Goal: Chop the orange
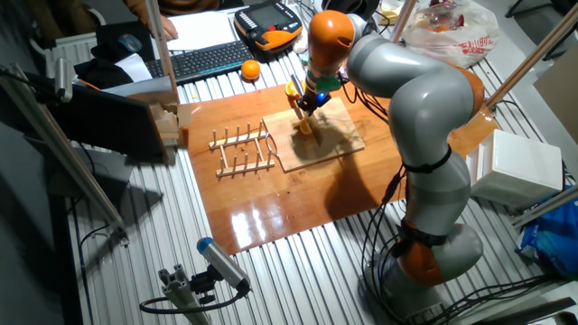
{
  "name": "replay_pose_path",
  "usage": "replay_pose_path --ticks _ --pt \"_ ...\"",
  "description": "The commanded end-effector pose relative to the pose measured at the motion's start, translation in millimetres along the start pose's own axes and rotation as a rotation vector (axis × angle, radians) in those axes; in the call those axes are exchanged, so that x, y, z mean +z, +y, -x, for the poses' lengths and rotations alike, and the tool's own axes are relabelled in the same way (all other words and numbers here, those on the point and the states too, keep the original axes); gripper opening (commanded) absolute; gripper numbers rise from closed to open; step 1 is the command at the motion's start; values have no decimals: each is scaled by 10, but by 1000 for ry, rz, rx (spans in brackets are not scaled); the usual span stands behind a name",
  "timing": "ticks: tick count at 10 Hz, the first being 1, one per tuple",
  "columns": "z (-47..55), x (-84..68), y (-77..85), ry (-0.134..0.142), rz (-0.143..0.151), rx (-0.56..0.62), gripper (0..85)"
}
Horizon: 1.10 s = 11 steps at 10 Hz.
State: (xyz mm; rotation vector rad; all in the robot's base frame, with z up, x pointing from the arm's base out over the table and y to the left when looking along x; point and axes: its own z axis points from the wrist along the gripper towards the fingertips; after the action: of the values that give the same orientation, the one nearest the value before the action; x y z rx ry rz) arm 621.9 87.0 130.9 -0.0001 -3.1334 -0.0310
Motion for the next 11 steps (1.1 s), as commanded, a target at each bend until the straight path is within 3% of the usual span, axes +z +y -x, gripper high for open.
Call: replay_pose_path --ticks 1,11 --pt "-2 6 -11 -1 -1 4 0" --pt "-12 28 -21 4 -12 29 0"
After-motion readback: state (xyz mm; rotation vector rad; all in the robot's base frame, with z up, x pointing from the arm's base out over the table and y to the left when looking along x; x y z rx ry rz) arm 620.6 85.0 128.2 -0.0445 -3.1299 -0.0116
